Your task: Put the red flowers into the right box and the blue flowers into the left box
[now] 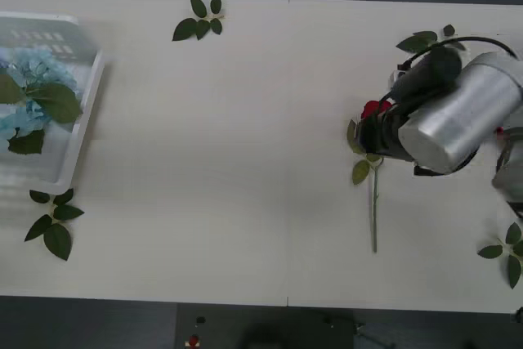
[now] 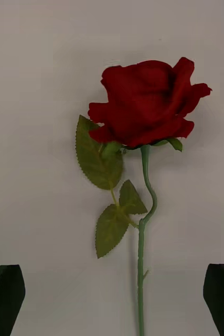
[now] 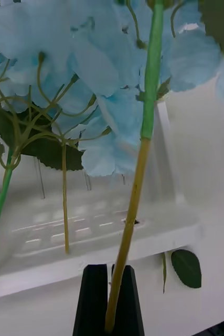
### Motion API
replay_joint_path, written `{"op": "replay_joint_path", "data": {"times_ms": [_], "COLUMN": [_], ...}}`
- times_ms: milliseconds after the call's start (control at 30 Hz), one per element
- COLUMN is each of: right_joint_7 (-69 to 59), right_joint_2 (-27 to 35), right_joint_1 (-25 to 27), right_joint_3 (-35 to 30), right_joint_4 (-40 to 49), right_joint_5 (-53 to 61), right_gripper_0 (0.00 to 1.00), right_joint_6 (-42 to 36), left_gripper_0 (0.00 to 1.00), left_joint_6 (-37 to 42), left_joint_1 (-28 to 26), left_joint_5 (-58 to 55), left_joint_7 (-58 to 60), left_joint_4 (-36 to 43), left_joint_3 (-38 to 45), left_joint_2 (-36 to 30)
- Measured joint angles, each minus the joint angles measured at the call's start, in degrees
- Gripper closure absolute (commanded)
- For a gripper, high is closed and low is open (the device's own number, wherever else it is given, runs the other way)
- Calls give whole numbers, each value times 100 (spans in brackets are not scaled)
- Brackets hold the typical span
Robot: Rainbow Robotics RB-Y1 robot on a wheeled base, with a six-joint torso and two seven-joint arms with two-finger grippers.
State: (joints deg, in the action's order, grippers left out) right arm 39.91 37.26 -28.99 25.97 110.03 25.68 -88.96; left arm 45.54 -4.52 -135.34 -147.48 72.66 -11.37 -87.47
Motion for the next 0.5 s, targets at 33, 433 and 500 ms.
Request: {"op": "replay_joint_path", "data": {"times_ms": [33,433,500], "right_joint_7": [0,16,26], "right_joint_2": [-101,-819,-862], "right_joint_1": [0,0,0], "right_joint_3": [36,-9,-9], "right_joint_4": [-184,-1709,-1872], "right_joint_5": [-153,-1084,-1158], "right_gripper_0": [0,0,0], "right_joint_6": [35,1349,1442], "left_gripper_0": [88,59,59], "left_joint_6": [-41,-76,-75], "left_joint_1": [32,75,77], "left_joint_5": [0,5,-5], "left_joint_7": [0,0,0], "left_joint_4": [8,90,112], "left_joint_3": [0,0,0], "left_joint_2": [77,188,188]}}
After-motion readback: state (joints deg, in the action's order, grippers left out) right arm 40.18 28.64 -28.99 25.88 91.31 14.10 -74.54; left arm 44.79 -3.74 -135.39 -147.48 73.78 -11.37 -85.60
